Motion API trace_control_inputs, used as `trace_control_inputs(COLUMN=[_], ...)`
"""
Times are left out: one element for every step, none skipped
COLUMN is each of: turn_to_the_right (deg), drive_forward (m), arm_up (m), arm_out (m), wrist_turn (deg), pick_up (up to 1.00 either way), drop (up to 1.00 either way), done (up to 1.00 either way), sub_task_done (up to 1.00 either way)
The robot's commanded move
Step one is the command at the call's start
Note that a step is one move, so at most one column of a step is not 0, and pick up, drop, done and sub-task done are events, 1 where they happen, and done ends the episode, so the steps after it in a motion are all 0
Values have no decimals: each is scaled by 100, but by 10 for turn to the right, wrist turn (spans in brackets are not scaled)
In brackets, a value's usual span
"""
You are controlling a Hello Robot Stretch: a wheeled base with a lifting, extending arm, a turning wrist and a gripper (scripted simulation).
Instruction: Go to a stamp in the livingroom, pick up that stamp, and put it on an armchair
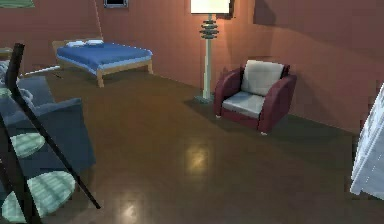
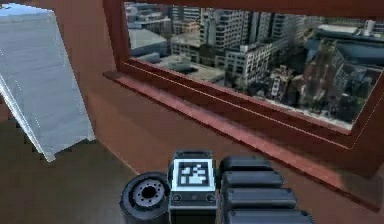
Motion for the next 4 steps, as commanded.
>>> trace_control_inputs(turn_to_the_right=[-60,0,0,0], drive_forward=[0,100,100,25], arm_up=[0,0,0,0], arm_out=[0,0,0,0], wrist_turn=[0,0,0,0], pick_up=[0,0,0,0], drop=[0,0,0,0], done=[0,0,0,0], sub_task_done=[0,0,0,0])
